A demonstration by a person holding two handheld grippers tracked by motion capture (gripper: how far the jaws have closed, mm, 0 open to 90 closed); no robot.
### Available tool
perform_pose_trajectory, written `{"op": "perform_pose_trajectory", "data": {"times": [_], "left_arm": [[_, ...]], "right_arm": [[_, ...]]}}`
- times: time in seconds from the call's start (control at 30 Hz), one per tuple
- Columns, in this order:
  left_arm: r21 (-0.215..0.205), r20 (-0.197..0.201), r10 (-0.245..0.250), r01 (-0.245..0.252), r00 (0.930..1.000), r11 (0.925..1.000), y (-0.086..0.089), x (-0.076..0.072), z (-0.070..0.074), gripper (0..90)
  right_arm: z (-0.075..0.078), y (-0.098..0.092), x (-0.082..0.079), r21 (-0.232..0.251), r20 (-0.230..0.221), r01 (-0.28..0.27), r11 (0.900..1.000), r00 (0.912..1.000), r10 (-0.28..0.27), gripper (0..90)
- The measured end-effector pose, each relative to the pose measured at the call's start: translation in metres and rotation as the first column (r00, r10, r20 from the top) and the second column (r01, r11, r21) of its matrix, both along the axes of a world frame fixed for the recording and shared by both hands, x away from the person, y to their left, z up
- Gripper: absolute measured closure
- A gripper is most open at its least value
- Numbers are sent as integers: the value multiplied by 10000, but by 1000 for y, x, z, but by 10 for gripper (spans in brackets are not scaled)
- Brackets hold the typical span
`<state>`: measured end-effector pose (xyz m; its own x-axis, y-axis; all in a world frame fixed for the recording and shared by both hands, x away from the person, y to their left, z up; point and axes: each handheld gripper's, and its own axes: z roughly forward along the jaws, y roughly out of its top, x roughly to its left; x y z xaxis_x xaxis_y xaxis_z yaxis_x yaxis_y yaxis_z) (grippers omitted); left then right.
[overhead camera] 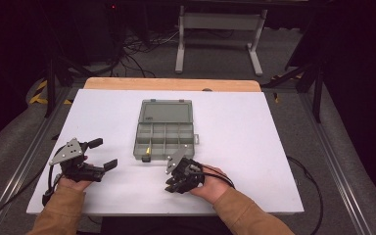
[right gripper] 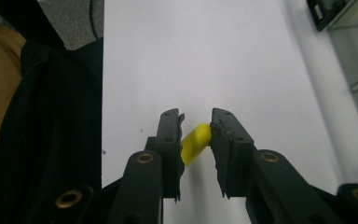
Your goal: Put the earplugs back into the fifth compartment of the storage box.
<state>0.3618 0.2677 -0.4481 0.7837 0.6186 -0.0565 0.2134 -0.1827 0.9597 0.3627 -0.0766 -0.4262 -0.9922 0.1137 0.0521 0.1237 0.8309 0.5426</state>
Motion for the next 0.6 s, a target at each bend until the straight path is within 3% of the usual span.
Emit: {"op": "perform_pose_trajectory", "data": {"times": [0.33,0.6], "left_arm": [[44,33,-3,3,10000,10000,1,0,0,27],[55,42,-2,2,10000,10000,1,0,0,27]], "right_arm": [[16,9,11,172,380,77,9998,9992,-84,736],[23,13,21,452,399,224,9987,9989,-242,735]]}}
